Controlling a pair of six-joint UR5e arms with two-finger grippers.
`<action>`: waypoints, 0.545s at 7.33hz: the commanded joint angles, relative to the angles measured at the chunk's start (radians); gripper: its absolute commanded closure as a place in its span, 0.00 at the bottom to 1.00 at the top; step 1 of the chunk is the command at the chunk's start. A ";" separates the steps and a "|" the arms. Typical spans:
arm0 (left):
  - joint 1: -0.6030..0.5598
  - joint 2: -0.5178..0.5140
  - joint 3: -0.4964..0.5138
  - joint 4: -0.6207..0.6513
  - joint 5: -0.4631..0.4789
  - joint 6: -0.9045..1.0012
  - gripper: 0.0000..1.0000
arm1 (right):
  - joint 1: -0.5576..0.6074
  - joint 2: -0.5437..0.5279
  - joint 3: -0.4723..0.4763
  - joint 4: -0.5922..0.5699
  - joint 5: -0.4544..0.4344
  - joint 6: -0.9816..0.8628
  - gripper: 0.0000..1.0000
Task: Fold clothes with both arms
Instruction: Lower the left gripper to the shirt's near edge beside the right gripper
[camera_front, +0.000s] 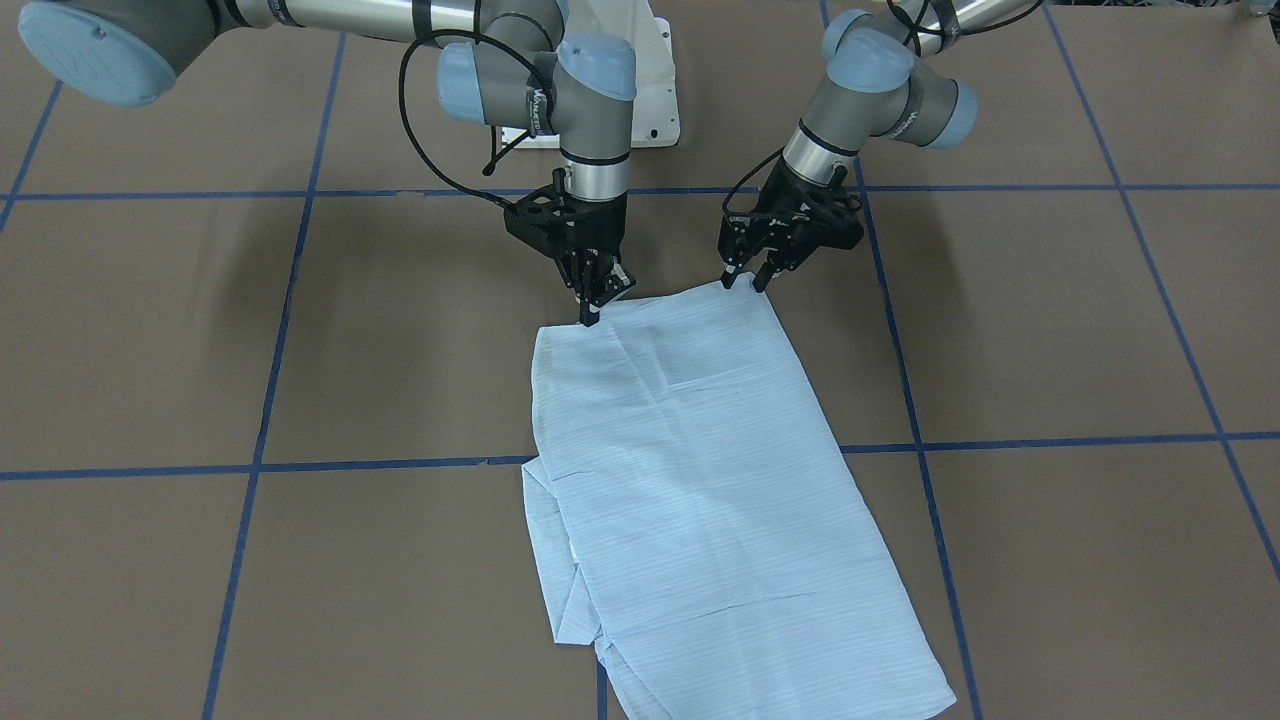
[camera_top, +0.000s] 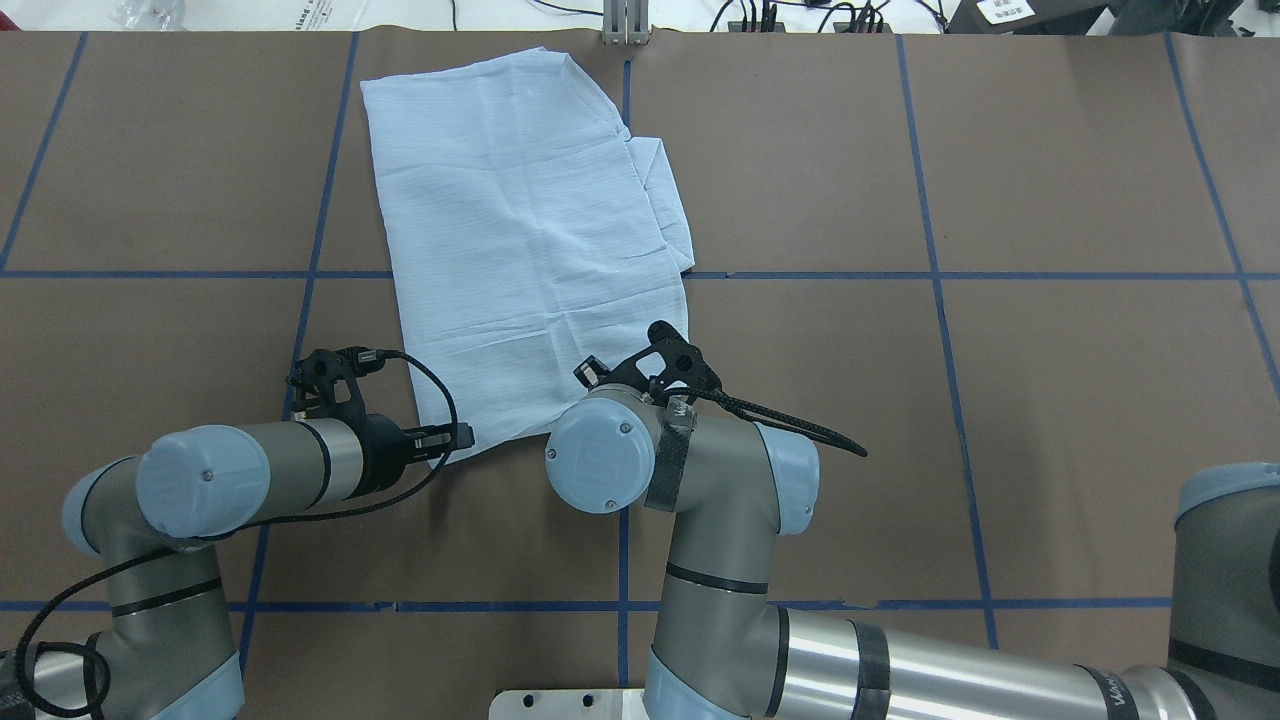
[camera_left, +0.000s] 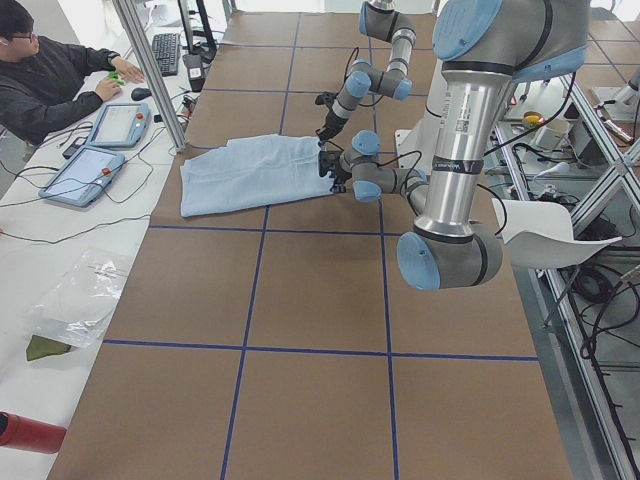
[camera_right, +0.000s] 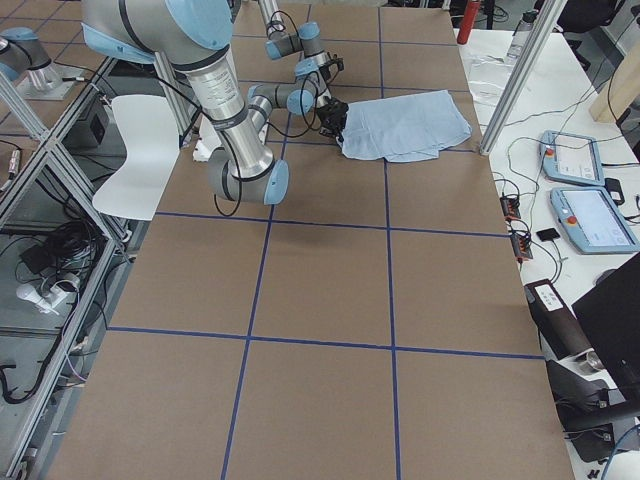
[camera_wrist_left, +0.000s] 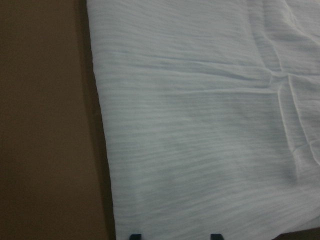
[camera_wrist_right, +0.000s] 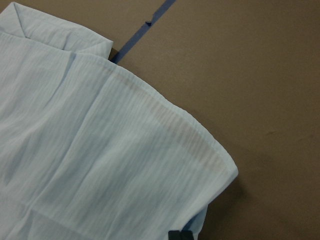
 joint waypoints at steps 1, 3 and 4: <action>0.008 -0.002 -0.049 0.110 -0.003 0.002 0.45 | 0.000 -0.001 0.000 0.003 -0.008 0.000 1.00; 0.014 -0.003 -0.036 0.112 -0.001 0.002 0.45 | 0.000 -0.001 0.000 0.004 -0.014 0.000 1.00; 0.014 -0.005 -0.034 0.112 -0.003 0.004 0.45 | 0.000 -0.001 0.000 0.004 -0.015 0.000 1.00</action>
